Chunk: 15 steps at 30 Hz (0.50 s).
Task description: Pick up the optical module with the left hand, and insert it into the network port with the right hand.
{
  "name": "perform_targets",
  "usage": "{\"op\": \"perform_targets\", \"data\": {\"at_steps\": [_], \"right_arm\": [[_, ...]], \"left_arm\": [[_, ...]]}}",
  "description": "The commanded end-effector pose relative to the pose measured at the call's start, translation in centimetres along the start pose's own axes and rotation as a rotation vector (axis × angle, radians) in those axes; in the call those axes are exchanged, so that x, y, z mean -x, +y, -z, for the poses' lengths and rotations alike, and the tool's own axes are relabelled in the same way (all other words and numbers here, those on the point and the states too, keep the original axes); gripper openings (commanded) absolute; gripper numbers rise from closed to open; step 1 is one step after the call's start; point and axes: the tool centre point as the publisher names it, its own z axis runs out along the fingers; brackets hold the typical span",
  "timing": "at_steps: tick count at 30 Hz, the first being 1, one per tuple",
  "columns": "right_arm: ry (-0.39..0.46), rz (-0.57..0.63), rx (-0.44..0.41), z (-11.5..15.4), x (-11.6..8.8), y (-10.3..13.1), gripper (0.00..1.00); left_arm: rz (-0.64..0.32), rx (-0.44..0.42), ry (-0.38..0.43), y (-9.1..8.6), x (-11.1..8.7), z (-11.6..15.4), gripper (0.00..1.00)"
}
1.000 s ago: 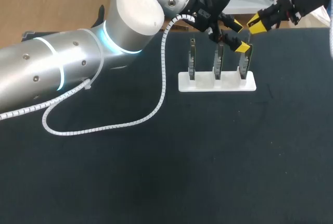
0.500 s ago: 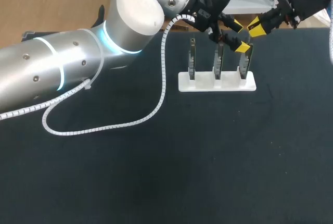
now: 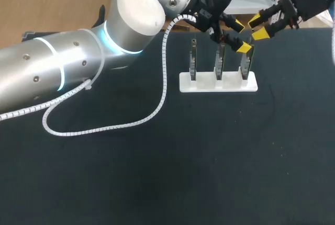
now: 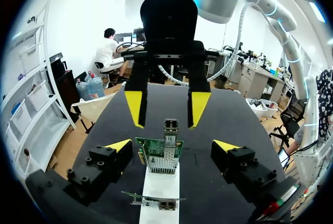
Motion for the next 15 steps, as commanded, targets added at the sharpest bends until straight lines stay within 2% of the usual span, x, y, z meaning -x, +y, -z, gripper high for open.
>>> {"op": "perform_targets", "data": {"at_steps": [1,5,9,15], "right_arm": [[-0.01,0.003,-0.018,0.5,0.1,0.6,1.0],[-0.024,0.003,-0.025,1.3,0.2,0.6,1.0],[-0.085,-0.004,0.018,2.2,0.3,0.8,1.0],[-0.134,-0.004,0.045,3.8,0.5,1.1,1.0]], "left_arm": [[0.002,0.006,0.001,-0.2,0.0,0.1,1.0],[0.002,0.006,0.001,-0.2,0.0,0.1,1.0],[0.002,0.006,0.001,-0.2,0.0,0.1,1.0],[0.002,0.006,0.001,-0.2,0.0,0.1,1.0]]}}
